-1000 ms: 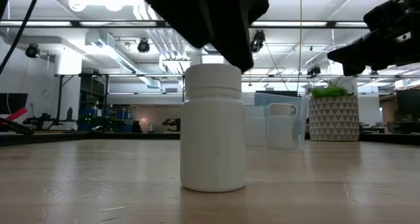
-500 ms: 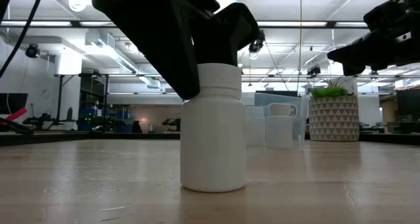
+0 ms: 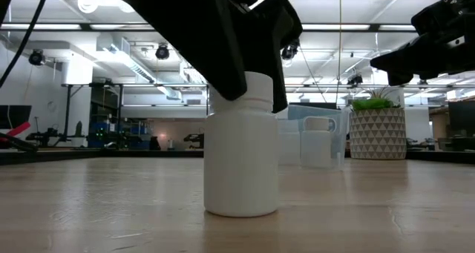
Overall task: Pick and place pill bottles into a basket
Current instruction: Put the white pill bottle into the transparent bin
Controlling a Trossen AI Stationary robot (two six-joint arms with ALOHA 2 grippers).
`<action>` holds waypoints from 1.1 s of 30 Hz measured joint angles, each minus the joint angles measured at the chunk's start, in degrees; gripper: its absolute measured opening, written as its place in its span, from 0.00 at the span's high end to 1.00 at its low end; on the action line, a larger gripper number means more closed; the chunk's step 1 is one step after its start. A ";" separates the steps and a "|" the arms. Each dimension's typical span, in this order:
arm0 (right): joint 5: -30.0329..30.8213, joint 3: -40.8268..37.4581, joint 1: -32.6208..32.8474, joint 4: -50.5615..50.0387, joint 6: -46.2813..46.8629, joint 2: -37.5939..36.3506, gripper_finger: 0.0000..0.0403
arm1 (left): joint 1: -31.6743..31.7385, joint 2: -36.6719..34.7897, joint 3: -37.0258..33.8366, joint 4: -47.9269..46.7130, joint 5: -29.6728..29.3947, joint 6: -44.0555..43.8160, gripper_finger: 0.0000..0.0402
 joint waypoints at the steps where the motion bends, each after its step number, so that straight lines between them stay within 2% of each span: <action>1: 0.00 0.00 -0.01 0.01 0.06 0.01 0.98 | 0.00 0.02 0.00 -0.12 0.07 0.00 0.44; 15: 0.00 0.00 -0.01 0.00 0.06 0.02 0.98 | 0.00 0.04 -0.02 -0.46 1.19 -1.48 0.62; 28: 0.00 0.00 -0.01 0.00 0.05 0.02 0.98 | 0.00 -0.66 -0.11 -1.23 1.19 -1.46 0.63; 33: 0.00 0.01 -0.01 0.00 0.05 0.00 0.98 | 0.63 -1.22 3.38 -4.05 1.19 -1.38 0.63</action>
